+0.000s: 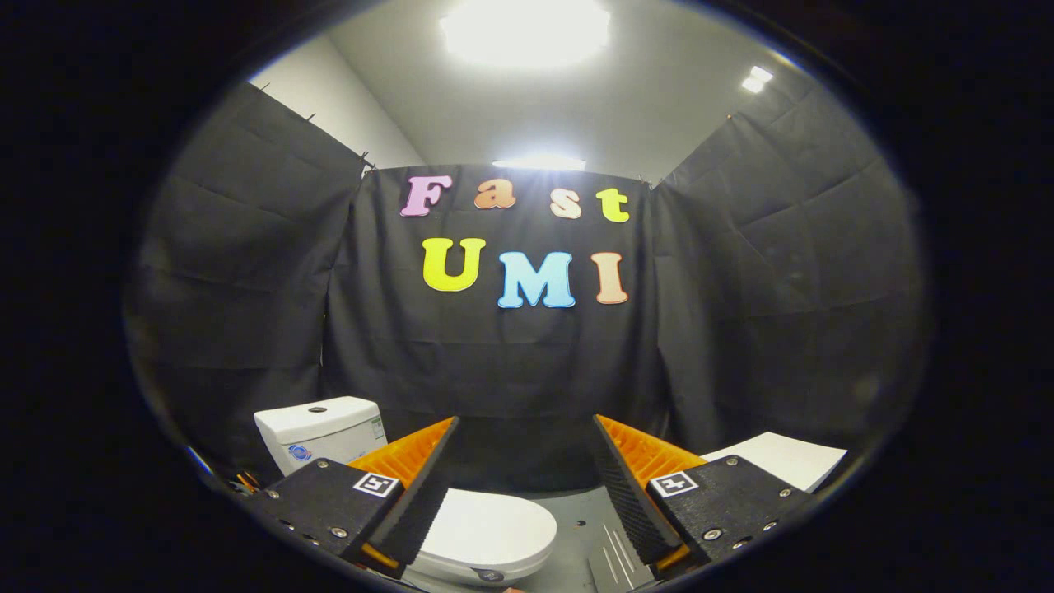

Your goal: Open the toilet lid.

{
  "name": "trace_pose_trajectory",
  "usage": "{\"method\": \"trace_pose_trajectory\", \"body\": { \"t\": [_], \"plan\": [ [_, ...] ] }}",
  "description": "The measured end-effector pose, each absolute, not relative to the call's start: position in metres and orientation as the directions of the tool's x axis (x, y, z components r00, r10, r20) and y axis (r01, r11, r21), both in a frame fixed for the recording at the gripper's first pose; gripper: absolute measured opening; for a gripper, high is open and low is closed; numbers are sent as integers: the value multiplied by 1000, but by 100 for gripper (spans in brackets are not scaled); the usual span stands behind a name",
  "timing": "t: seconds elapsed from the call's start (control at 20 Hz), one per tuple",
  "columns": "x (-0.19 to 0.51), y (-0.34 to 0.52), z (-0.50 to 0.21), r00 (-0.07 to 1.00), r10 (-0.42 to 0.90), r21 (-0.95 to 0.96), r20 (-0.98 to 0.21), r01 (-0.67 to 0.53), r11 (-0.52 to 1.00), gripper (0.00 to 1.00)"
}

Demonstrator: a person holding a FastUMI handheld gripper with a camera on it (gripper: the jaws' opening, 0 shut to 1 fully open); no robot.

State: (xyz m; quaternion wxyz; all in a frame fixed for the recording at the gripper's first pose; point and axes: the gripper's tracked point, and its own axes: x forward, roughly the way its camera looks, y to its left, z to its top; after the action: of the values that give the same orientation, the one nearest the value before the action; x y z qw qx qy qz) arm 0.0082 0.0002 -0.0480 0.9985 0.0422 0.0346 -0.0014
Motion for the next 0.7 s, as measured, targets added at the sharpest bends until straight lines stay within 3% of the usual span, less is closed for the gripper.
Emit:
{"method": "trace_pose_trajectory", "body": {
  "t": [0.3, 0.7],
  "plan": [
    [13, 1, -130, 983, -42, 115, -181, 64, 991, 95],
    [7, 48, -219, 946, 51, 377, -321, 78, 923, 95]
  ]
}}
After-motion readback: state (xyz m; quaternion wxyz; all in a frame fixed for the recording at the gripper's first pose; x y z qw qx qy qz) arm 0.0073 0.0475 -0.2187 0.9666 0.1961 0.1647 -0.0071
